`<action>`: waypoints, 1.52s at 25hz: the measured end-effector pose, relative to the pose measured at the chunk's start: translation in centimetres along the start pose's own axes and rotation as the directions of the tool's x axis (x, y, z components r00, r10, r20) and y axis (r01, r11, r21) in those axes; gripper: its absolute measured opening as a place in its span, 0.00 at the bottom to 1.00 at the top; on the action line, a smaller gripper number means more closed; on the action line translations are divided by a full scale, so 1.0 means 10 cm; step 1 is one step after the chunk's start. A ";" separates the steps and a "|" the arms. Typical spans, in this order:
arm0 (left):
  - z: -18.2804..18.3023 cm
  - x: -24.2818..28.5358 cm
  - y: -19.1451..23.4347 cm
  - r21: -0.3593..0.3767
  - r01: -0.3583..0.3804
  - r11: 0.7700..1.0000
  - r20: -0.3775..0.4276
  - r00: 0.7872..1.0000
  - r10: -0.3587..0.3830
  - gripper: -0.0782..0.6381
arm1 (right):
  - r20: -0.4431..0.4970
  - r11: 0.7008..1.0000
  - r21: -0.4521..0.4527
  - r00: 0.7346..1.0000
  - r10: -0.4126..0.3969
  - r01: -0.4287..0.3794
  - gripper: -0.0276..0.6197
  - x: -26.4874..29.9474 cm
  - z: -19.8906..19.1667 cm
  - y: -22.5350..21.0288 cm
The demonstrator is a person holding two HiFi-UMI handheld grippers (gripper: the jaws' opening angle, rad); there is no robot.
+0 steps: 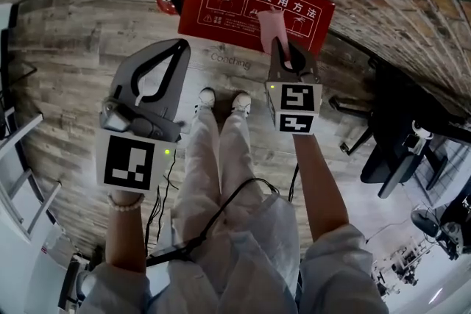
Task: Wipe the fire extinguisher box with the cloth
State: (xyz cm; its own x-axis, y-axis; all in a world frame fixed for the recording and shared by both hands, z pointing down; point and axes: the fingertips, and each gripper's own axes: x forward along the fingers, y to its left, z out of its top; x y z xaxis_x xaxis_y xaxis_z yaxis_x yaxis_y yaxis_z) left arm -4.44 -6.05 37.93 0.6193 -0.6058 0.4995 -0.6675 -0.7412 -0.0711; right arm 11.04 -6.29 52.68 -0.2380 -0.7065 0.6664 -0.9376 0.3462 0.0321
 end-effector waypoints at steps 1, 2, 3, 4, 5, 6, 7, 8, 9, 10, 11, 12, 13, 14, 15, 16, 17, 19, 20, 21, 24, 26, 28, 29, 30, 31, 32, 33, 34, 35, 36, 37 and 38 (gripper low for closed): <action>-0.02 -0.03 0.04 -0.005 -0.008 1.000 -0.003 1.000 0.008 0.10 | 0.010 1.000 -0.004 1.000 0.026 -0.026 0.07 0.03 0.05 0.14; -0.04 -0.06 0.07 -0.007 -0.016 1.000 -0.005 1.000 0.016 0.10 | 0.016 0.999 -0.010 0.998 0.053 -0.053 0.07 0.06 0.10 0.28; -0.06 -0.08 0.10 -0.010 -0.022 1.000 -0.006 1.000 0.022 0.10 | 0.020 0.997 -0.019 0.997 0.081 -0.080 0.07 0.09 0.14 0.43; -0.07 -0.10 0.12 -0.011 -0.028 1.000 -0.006 1.000 0.028 0.10 | 0.024 0.994 -0.028 0.994 0.108 -0.107 0.07 0.13 0.18 0.57; -0.07 -0.12 0.14 -0.011 -0.033 0.999 -0.005 0.999 0.033 0.10 | 0.028 0.990 -0.038 0.990 0.135 -0.134 0.07 0.16 0.22 0.71; -0.08 -0.14 0.15 -0.011 -0.035 0.999 -0.004 0.999 0.035 0.10 | 0.031 0.986 -0.051 0.986 0.163 -0.161 0.07 0.20 0.26 0.85; -0.09 -0.16 0.16 -0.010 -0.036 0.999 -0.005 0.999 0.036 0.10 | 0.033 0.980 -0.068 0.981 0.190 -0.188 0.07 0.23 0.29 0.99; -0.10 -0.17 0.16 -0.008 -0.035 0.999 -0.005 0.999 0.035 0.10 | 0.033 0.973 -0.090 0.976 0.215 -0.211 0.07 0.26 0.32 1.12; -0.11 -0.19 0.18 -0.006 -0.035 0.999 -0.005 0.999 0.035 0.10 | 0.032 0.966 -0.115 0.971 0.237 -0.232 0.07 0.30 0.35 1.24; -0.11 -0.20 0.19 -0.003 -0.037 0.999 -0.005 0.999 0.037 0.10 | 0.032 0.958 -0.135 0.966 0.258 -0.252 0.07 0.33 0.38 1.36; -0.12 -0.22 0.21 -0.001 -0.039 0.999 -0.006 0.999 0.039 0.10 | 0.034 0.951 -0.149 0.960 0.279 -0.271 0.07 0.37 0.42 1.47; -0.14 -0.24 0.23 -0.002 -0.043 0.999 -0.009 0.999 0.043 0.10 | 0.035 0.944 -0.158 0.954 0.298 -0.289 0.07 0.40 0.46 1.57; -0.15 -0.26 0.25 -0.005 -0.047 0.999 -0.011 0.999 0.047 0.10 | 0.036 0.938 -0.164 0.948 0.315 -0.306 0.07 0.42 0.49 1.67; -0.16 -0.28 0.27 -0.009 -0.052 0.999 -0.012 0.999 0.052 0.10 | 0.035 0.932 -0.170 0.943 0.330 -0.320 0.07 0.45 0.50 1.76; -0.17 -0.30 0.28 -0.012 -0.056 0.998 -0.012 0.998 0.056 0.10 | 0.033 0.927 -0.177 0.939 0.342 -0.331 0.07 0.47 0.51 1.83; -0.18 -0.31 0.29 -0.013 -0.059 0.998 -0.011 0.998 0.058 0.10 | 0.029 0.922 -0.184 0.936 0.351 -0.340 0.07 0.50 0.52 1.90; -0.19 -0.32 0.30 -0.014 -0.061 0.998 -0.011 0.998 0.061 0.10 | 0.024 0.919 -0.189 0.934 0.357 -0.347 0.07 0.53 0.51 1.96; -0.22 -0.35 0.33 -0.018 -0.066 0.998 -0.014 0.998 0.065 0.10 | 0.013 0.916 -0.190 0.932 0.361 -0.353 0.07 0.60 0.49 2.03; -0.23 -0.36 0.34 -0.019 -0.067 0.998 -0.015 0.998 0.066 0.10 | 0.006 0.917 -0.186 0.933 0.359 -0.352 0.07 0.63 0.48 2.05; -0.24 -0.37 0.34 -0.017 -0.067 0.998 -0.015 0.998 0.066 0.10 | -0.002 0.920 -0.180 0.935 0.354 -0.349 0.07 0.66 0.46 2.05; -0.25 -0.39 0.35 -0.013 -0.064 0.998 -0.016 0.998 0.063 0.10 | -0.036 0.930 -0.157 0.943 0.331 -0.332 0.07 0.74 0.37 2.00; -0.26 -0.39 0.35 -0.016 -0.062 0.998 -0.015 0.998 0.062 0.10 | -0.062 0.937 -0.128 0.946 0.319 -0.325 0.07 0.78 0.30 1.96; -0.27 -0.39 0.35 -0.016 -0.060 0.998 -0.014 0.998 0.059 0.10 | -0.080 0.943 -0.116 0.949 0.305 -0.312 0.07 0.82 0.24 1.91; -0.27 -0.38 0.35 -0.015 -0.058 0.998 -0.014 0.998 0.058 0.10 | -0.085 0.945 -0.117 0.951 0.296 -0.305 0.07 0.83 0.22 1.89; -0.27 -0.37 0.35 -0.014 -0.057 0.998 -0.014 0.998 0.057 0.10 | -0.088 0.948 -0.117 0.954 0.288 -0.297 0.07 0.84 0.20 1.86; -0.27 -0.37 0.34 -0.013 -0.056 0.998 -0.013 0.998 0.056 0.10 | -0.091 0.950 -0.117 0.956 0.280 -0.290 0.07 0.85 0.19 1.84; -0.27 -0.36 0.34 -0.013 -0.055 0.998 -0.011 0.998 0.055 0.10 | -0.094 0.952 -0.115 0.957 0.273 -0.283 0.07 0.85 0.17 1.81; -0.26 -0.36 0.34 -0.012 -0.053 0.998 -0.010 0.999 0.053 0.10 | -0.097 0.954 -0.112 0.959 0.267 -0.277 0.07 0.85 0.14 1.78; -0.26 -0.35 0.33 -0.012 -0.052 0.999 -0.008 0.999 0.052 0.10 | -0.100 0.956 -0.108 0.960 0.261 -0.271 0.07 0.84 0.12 1.75; -0.25 -0.35 0.33 -0.011 -0.050 0.999 -0.006 0.999 0.050 0.10 | -0.103 0.959 -0.104 0.962 0.253 -0.264 0.07 0.83 0.09 1.72; -0.24 -0.34 0.32 -0.010 -0.047 0.999 -0.005 0.999 0.047 0.10 | -0.106 0.962 -0.099 0.964 0.245 -0.255 0.07 0.82 0.07 1.68; -0.23 -0.34 0.31 -0.008 -0.045 0.999 -0.004 0.999 0.045 0.10 | -0.108 0.965 -0.093 0.966 0.235 -0.245 0.07 0.81 0.05 1.64; -0.22 -0.33 0.31 -0.005 -0.042 0.999 -0.003 0.999 0.042 0.10 | -0.110 0.968 -0.086 0.968 0.226 -0.236 0.07 0.80 0.02 1.60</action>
State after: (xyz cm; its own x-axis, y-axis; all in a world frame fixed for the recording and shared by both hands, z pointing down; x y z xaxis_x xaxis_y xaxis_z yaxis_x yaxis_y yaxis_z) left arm -9.47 -5.67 37.98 0.5895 -0.6353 0.4988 -0.6948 -0.7138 -0.0879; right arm -5.92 -6.52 58.32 -0.4146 -0.5377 0.7342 -0.8297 0.5547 -0.0623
